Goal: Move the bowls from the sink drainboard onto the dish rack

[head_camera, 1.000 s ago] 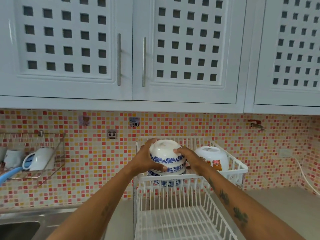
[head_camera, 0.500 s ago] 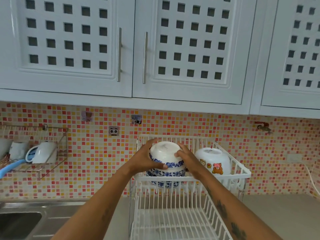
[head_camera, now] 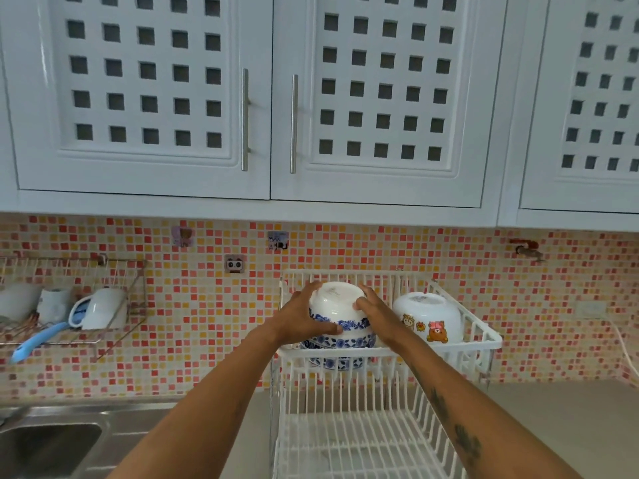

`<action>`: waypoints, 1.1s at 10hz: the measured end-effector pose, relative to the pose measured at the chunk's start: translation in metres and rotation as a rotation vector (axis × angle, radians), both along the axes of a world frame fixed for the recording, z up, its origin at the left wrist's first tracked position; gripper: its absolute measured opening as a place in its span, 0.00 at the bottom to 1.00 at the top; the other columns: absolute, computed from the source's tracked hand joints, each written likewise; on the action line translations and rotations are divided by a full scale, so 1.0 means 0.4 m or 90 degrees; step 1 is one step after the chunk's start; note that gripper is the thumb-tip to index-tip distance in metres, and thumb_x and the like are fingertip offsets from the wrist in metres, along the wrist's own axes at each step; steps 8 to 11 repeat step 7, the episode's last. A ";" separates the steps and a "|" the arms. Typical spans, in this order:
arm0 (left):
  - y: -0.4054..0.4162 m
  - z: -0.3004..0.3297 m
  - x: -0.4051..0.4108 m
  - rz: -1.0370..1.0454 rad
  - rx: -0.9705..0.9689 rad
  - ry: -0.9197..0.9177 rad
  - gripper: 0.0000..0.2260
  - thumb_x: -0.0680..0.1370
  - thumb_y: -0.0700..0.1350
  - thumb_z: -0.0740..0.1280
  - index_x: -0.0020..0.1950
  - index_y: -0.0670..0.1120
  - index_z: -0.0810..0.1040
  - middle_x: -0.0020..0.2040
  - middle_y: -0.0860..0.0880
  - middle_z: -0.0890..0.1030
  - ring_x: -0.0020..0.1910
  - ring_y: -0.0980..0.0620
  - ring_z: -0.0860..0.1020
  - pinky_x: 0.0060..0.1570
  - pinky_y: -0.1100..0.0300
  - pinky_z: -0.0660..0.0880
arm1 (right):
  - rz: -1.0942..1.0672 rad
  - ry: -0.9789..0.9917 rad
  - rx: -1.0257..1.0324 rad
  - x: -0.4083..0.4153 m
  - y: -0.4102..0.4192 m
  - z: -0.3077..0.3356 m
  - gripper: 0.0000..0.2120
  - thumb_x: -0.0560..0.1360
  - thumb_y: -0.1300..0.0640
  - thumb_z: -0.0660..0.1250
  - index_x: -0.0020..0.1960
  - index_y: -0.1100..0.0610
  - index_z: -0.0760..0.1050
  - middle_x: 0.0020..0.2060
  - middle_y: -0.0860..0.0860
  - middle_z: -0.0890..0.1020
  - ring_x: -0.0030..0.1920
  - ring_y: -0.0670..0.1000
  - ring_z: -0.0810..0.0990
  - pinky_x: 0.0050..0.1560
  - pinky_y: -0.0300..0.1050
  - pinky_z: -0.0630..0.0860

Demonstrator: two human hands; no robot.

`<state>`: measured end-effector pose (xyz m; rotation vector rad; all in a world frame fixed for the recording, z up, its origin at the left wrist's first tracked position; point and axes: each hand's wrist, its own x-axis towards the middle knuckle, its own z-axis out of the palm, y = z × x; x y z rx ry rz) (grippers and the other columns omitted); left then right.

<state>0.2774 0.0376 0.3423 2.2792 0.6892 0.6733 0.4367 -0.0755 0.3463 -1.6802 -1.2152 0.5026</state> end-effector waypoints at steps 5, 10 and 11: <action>-0.044 0.063 -0.230 0.059 0.173 0.262 0.39 0.78 0.61 0.61 0.80 0.46 0.45 0.81 0.45 0.50 0.79 0.44 0.54 0.76 0.47 0.56 | -0.105 -0.259 -0.214 -0.072 -0.043 0.066 0.31 0.81 0.51 0.53 0.79 0.52 0.44 0.78 0.57 0.49 0.77 0.60 0.55 0.74 0.55 0.59; -0.056 0.104 -0.325 0.136 0.214 0.269 0.31 0.83 0.55 0.53 0.80 0.43 0.47 0.81 0.43 0.49 0.80 0.44 0.50 0.77 0.47 0.52 | -0.072 -0.382 -0.233 -0.206 -0.043 0.117 0.30 0.82 0.49 0.49 0.79 0.55 0.42 0.79 0.53 0.39 0.79 0.56 0.40 0.77 0.55 0.46; -0.056 0.104 -0.325 0.136 0.214 0.269 0.31 0.83 0.55 0.53 0.80 0.43 0.47 0.81 0.43 0.49 0.80 0.44 0.50 0.77 0.47 0.52 | -0.072 -0.382 -0.233 -0.206 -0.043 0.117 0.30 0.82 0.49 0.49 0.79 0.55 0.42 0.79 0.53 0.39 0.79 0.56 0.40 0.77 0.55 0.46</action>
